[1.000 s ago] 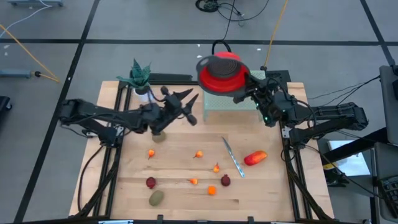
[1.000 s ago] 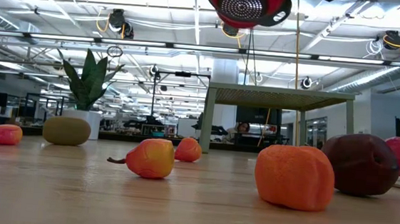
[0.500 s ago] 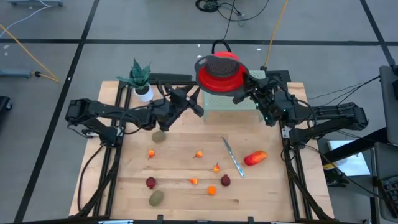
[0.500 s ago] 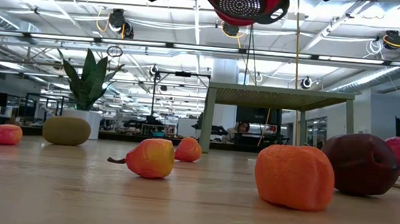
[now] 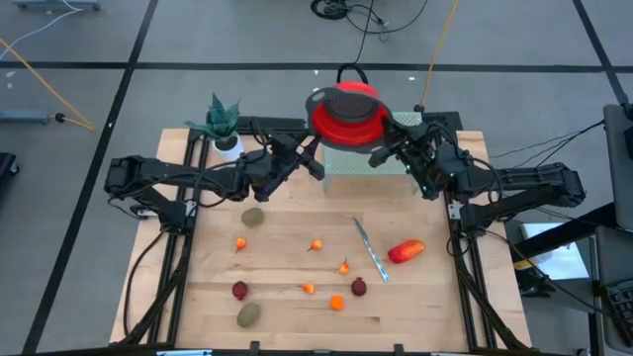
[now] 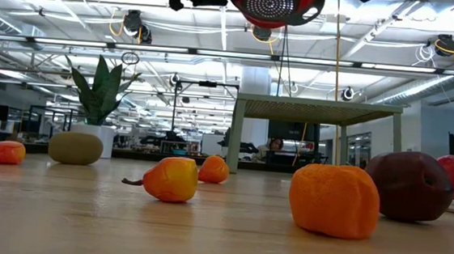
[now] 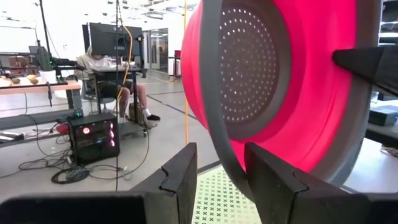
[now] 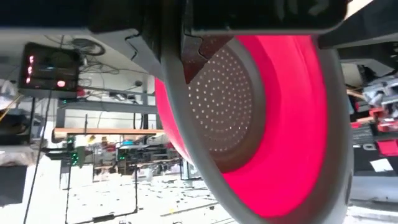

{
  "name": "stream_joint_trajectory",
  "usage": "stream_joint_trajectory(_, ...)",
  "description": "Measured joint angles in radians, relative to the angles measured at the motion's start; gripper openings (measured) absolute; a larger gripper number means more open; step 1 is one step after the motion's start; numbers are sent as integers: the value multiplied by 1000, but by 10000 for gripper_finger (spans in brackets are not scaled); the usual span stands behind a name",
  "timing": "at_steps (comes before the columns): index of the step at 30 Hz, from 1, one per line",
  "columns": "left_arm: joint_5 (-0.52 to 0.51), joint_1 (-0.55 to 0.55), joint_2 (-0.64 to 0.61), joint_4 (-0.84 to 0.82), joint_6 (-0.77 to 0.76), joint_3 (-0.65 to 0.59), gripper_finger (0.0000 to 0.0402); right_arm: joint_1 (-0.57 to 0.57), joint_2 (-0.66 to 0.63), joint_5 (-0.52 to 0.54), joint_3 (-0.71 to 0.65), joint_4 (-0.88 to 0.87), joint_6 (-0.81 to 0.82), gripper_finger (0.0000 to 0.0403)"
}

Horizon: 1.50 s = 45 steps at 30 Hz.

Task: Pick & Place Fruit
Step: Put the red basket on the shelf

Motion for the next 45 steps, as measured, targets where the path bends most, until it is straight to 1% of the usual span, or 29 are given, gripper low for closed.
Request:
stream_joint_trajectory(5,9,3,0,0,2,0,134,0,0,-19,0,2,6,9)
stream_joint_trajectory(8,51,10,0,0,5,0,134,0,0,-29,0,3,19,9)
stream_joint_trajectory(9,73,15,0,-1,-2,0,134,0,0,-47,0,2,28,9)
stream_joint_trajectory(11,106,23,0,-2,-30,0,134,0,0,-75,0,2,48,9)
stream_joint_trajectory(14,130,31,0,-5,-88,0,129,0,2,-74,0,0,49,9)
stream_joint_trajectory(17,147,32,0,-21,-104,0,94,0,6,-72,0,-4,49,9)
stream_joint_trajectory(20,195,33,-2,-22,-135,0,30,0,8,-71,0,-6,45,9)
stream_joint_trajectory(21,206,33,-3,-22,-160,0,18,0,9,-69,0,-10,44,9)
stream_joint_trajectory(25,219,40,-3,-51,-255,0,14,0,9,-68,0,-32,34,15)
stream_joint_trajectory(27,219,47,-10,-82,-294,0,6,1,9,-75,0,-59,34,27)
stream_joint_trajectory(35,252,71,-10,-147,-416,0,3,2,10,-89,2,-105,-4,92)
stream_joint_trajectory(41,254,71,-11,-184,-441,-1,2,2,8,-80,2,-142,-88,155)
stream_joint_trajectory(45,241,75,-12,-209,-452,-1,2,1,7,-76,2,-160,-113,192)
